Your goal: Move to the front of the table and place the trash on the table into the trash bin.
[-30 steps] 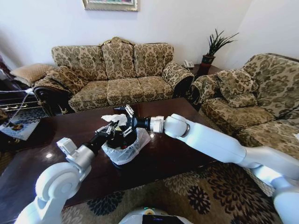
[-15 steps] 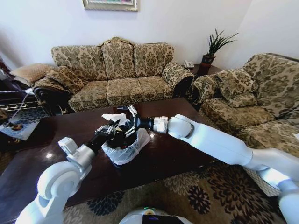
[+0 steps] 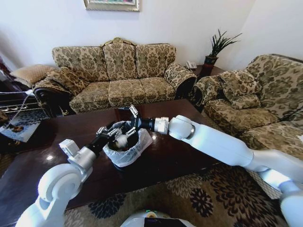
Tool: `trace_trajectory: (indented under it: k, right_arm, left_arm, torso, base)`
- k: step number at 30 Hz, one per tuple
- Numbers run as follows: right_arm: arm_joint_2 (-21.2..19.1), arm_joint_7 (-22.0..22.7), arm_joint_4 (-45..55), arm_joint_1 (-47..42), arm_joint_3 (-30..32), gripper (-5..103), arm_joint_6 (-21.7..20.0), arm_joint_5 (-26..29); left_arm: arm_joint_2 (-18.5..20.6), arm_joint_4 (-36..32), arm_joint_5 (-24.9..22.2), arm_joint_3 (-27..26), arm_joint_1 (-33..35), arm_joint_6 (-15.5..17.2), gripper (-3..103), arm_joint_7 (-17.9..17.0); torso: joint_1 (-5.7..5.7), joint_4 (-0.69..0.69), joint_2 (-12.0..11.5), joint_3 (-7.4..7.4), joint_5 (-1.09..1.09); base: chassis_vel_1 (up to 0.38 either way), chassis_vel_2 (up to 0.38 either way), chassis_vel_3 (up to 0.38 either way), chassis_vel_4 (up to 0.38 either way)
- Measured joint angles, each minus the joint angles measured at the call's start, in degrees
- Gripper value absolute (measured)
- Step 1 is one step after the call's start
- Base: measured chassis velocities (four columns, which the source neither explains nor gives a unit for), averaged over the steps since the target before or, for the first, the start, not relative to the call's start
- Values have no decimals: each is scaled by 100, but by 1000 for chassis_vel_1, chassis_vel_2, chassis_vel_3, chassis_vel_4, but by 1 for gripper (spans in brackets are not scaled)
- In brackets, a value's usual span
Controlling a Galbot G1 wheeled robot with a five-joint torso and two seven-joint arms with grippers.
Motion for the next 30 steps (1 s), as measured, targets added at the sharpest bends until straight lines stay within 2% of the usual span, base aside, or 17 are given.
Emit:
trace_trajectory:
  k: [1, 2, 3, 4, 6, 7, 10, 11, 12, 13, 15, 16, 17, 18, 25, 30]
  right_arm:
    - [0, 22, 0, 1, 0, 100, -7, 19]
    - [-2, 69, 7, 1, 0, 100, -34, 92]
    - [-12, 188, 46, -7, -1, 100, -133, 305]
    - [-12, 188, 46, -7, -1, 100, -133, 305]
    - [-48, 640, 189, -65, 1, 100, -460, 919]
    - [-48, 640, 189, -65, 1, 100, -460, 919]
    - [-167, 1578, 442, -260, 127, 100, -930, 2049]
    - [-167, 1578, 442, -260, 127, 100, -930, 2049]
    - [-243, 1815, 570, -313, 216, 100, -1000, 2362]
    - [-319, 1917, 639, -352, 248, 100, -1030, 2535]
    - [-374, 1971, 658, -377, 266, 100, -1045, 2618]
    - [-516, 2062, 752, -419, 339, 100, -1048, 2779]
    - [-608, 2089, 794, -441, 379, 100, -1039, 2836]
    - [-698, 2096, 833, -462, 413, 100, -1031, 2870]
    - [-1052, 2115, 1002, -581, 552, 100, -995, 2968]
    - [-1132, 2575, 1055, -747, 884, 100, -1104, 3206]
  left_arm:
    - [7, 1, 2, 0, -2, 0, 85, 1]
    - [18, 0, 2, -4, -6, -11, 95, 0]
    - [21, 1, 2, -35, -13, -56, 98, -12]
    - [21, 1, 2, -35, -13, -56, 98, -12]
    - [7, -21, 2, -98, -34, -141, 100, -97]
    - [7, -21, 2, -98, -34, -141, 100, -97]
    - [0, 9, 303, -216, -32, -251, 100, -327]
    - [0, 9, 303, -216, -32, -251, 100, -327]
    - [14, 69, 417, -225, -9, -206, 100, -506]
    - [21, 79, 460, -229, -15, -200, 100, -598]
    - [28, 87, 484, -235, -17, -201, 100, -637]
    - [33, 122, 529, -233, -9, -164, 100, -688]
    - [33, 135, 542, -230, -12, -152, 100, -713]
    - [23, 147, 542, -216, -18, -130, 100, -739]
    - [-14, 204, 476, -221, -60, -33, 100, -1017]
    - [32, 319, 611, -288, 2, 105, 100, -1063]
  torso:
    - [0, 0, 0, 0, 0]
    - [0, 0, 0, 0, 0]
    - [0, 0, 0, 0, 0]
    - [0, 0, 0, 0, 0]
    - [0, 0, 0, 0, 0]
    - [0, 0, 0, 0, 0]
    - [0, 0, 0, 0, 1]
    - [0, 0, 0, 0, 1]
    - [0, -2, 0, 0, 7]
    - [0, 3, 0, 0, -5]
    - [0, 0, 0, 0, -1]
    - [0, 3, 0, 0, -2]
    - [0, -1, 0, 0, 3]
    - [-1, -1, 0, 0, -2]
    - [0, 0, 0, 0, 1]
    - [0, 0, 0, 0, 2]
  base:
    - [0, 0, 0, 0]
    - [0, 0, 0, 0]
    - [0, 0, 0, 0]
    - [0, 0, 0, 0]
    - [0, 0, 0, 0]
    - [0, 0, 0, 0]
    - [0, 0, 0, 0]
    - [0, 0, 0, 0]
    - [0, 0, 0, 0]
    - [0, 0, 0, 0]
    - [0, 0, 0, 0]
    - [0, 0, 0, 0]
    - [0, 0, 0, 0]
    - [0, 0, 0, 0]
    - [0, 0, 0, 0]
    - [0, 0, 0, 0]
